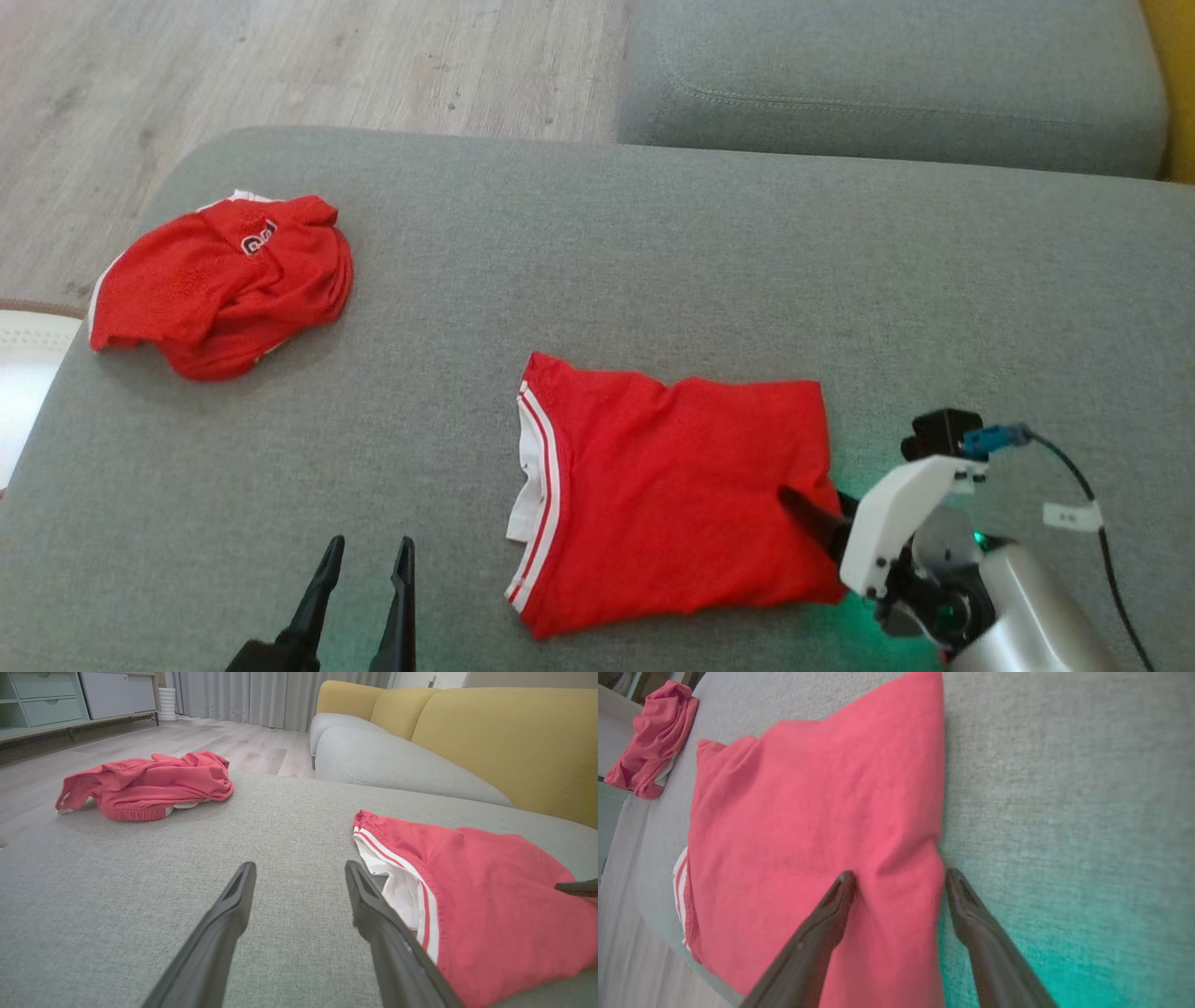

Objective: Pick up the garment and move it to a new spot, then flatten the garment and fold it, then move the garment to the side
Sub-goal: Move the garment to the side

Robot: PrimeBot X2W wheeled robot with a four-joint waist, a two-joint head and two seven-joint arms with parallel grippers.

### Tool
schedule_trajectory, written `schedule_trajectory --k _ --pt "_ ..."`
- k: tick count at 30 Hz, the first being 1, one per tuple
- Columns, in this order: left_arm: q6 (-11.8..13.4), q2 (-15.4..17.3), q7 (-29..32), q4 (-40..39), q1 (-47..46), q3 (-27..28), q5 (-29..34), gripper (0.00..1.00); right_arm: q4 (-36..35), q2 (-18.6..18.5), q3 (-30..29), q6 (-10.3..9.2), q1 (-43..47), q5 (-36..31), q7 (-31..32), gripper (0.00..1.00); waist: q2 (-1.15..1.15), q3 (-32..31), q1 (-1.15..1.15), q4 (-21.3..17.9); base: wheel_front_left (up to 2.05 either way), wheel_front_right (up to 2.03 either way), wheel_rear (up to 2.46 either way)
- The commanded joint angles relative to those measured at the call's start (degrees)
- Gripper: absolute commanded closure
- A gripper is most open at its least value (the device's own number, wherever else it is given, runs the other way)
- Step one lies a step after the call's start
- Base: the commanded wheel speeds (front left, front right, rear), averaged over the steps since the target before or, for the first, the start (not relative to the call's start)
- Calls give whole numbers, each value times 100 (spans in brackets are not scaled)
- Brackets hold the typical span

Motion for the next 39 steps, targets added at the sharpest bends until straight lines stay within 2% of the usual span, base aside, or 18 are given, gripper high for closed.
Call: schedule_trajectory --k 1,5,7,11,14,15,16,19,23,30,31,32,33,36,39 --pt "-12 -26 -56 -157 -302 137 -46 0 7 55 64 43 -351 -64 -72 100 0 42 0 -6 0 0 0" --pt "20 -27 -56 -230 -370 98 -135 0 232 64 -177 43 -893 -322 -343 100 0 209 0 -203 0 0 0" --pt "22 -27 -56 -278 -413 89 -137 0 299 -51 -361 43 -1257 -572 -459 100 0 381 0 -386 0 0 0" --pt "0 -25 -56 -357 -644 -30 -47 0 436 -547 -961 43 -2053 -1164 -658 100 0 814 0 -706 0 0 0" --pt "-18 22 -56 -413 -880 -135 -3 0 556 -1067 -1512 43 -2525 -1621 -743 100 0 1115 0 -817 0 0 0" --pt "-22 42 -56 -432 -959 -164 0 0 592 -1258 -1708 43 -2640 -1769 -771 100 0 1200 0 -827 0 0 0" --pt "-22 42 -56 -432 -959 -164 0 0 592 -1258 -1708 43 -2640 -1769 -771 100 0 1200 0 -827 0 0 0" --pt "-30 113 -56 -491 -1142 -248 -5 0 664 -1746 -2375 43 -2862 -2228 -807 100 0 1432 0 -804 0 0 0" --pt "-36 237 -56 -531 -1188 -315 -36 0 638 -2159 -3099 43 -2911 -2920 -813 100 0 1586 0 -713 0 0 0" --pt "-38 404 -56 -563 -1108 -273 -68 0 57 -2298 -3838 43 -2828 -4104 -764 100 0 1675 0 -586 0 0 0" --pt "-38 412 -56 -568 -1109 -272 -71 0 -34 -2311 -3885 43 -2808 -4291 -833 84 0 1675 0 -573 0 0 0" --pt "-38 414 -56 -578 -1115 -267 -72 0 -120 -2318 -3943 43 -2786 -4477 -922 3 0 1672 0 -559 0 0 0" --pt "-38 411 -56 -589 -1120 -261 -75 0 -178 -2314 -4003 43 -2757 -4661 -993 0 0 1661 0 -547 0 0 0" --pt "-39 385 -56 -608 -1105 -242 -87 0 -342 -2253 -3943 43 -2663 -4996 -1423 0 0 1568 0 -534 0 0 0" --pt "-39 350 -56 -585 -1040 -218 -97 0 -529 -2011 -3870 43 -2608 -4971 -2043 0 0 1380 0 -540 0 0 0"
